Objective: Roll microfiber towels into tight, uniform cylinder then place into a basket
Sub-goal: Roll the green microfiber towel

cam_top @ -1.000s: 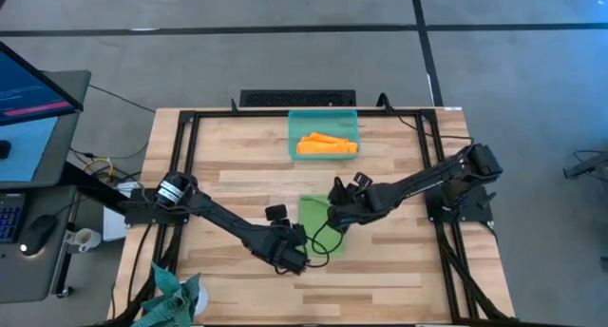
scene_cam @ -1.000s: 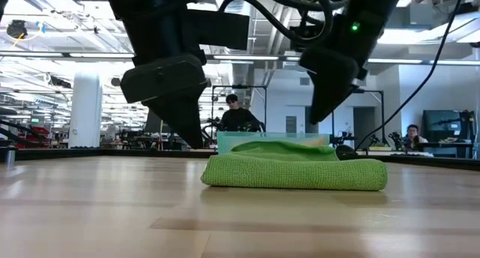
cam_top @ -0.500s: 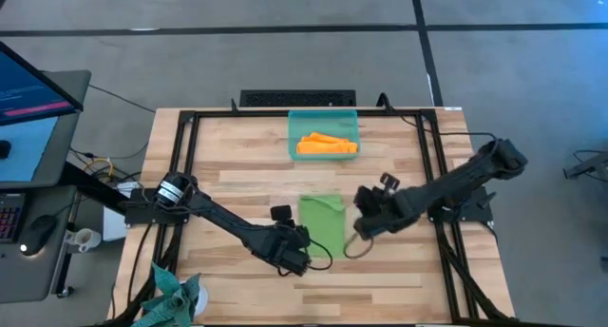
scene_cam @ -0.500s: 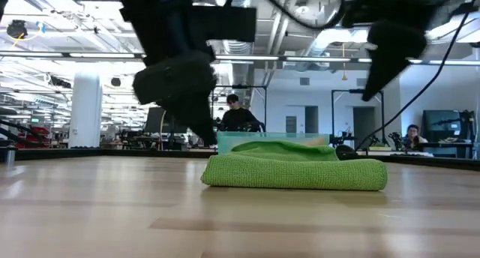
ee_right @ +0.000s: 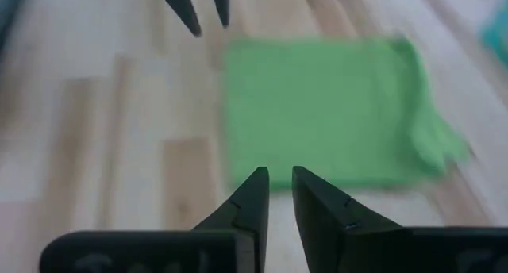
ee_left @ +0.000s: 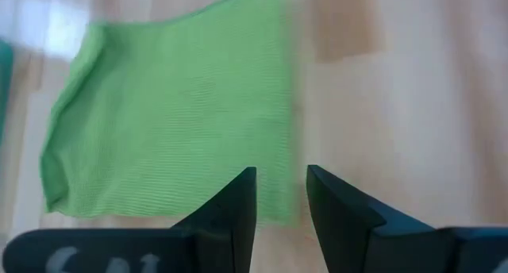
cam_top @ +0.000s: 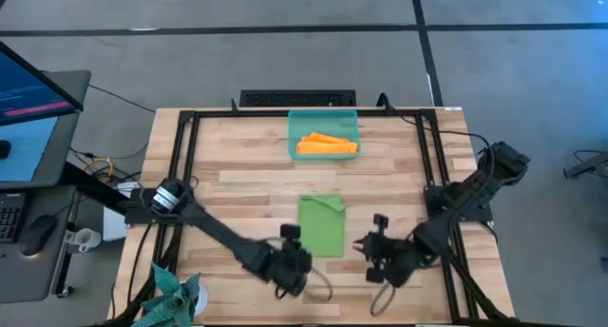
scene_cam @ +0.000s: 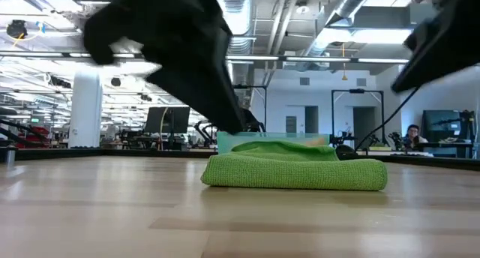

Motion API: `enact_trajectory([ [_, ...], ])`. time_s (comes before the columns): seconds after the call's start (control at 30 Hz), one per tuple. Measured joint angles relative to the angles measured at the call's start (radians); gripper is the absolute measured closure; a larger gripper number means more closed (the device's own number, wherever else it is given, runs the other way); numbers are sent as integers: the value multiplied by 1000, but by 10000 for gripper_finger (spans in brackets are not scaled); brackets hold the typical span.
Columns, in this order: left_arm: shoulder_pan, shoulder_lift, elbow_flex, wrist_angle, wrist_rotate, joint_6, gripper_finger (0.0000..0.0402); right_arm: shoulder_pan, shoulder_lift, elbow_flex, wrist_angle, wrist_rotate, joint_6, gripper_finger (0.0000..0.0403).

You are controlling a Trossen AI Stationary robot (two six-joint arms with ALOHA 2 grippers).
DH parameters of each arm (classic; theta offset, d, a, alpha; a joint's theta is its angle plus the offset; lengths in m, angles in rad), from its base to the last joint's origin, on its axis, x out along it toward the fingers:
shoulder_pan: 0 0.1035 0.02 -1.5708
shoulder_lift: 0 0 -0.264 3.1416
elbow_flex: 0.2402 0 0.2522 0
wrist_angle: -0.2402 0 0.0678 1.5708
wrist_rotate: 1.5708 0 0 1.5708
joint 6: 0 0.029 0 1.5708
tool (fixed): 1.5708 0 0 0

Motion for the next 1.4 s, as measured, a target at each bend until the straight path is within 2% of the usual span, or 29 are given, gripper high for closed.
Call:
enact_trajectory([
  [0.17,-117,-7,0,-25,-85,7,297,55,36,1,248,52,-287,324],
  [0.43,-178,-43,-2,-136,-94,-51,297,40,50,2,562,29,-706,324],
  [0.5,-160,-45,-39,-91,-76,-38,297,30,50,2,603,29,-776,324],
  [0.6,-115,-53,-150,52,6,-5,297,20,48,2,628,30,-833,324],
  [0.73,-40,-98,-307,326,134,64,297,5,48,2,628,30,-871,324],
  [0.83,10,-146,-377,468,204,150,297,-10,48,2,625,30,-871,324],
  [1.03,56,-234,-388,517,208,249,297,-40,47,2,617,29,-843,324],
  [1.23,69,-213,-385,561,202,229,297,-51,47,2,566,25,-700,321],
  [1.4,72,-168,-387,562,189,205,295,-48,49,2,474,25,-570,295],
])
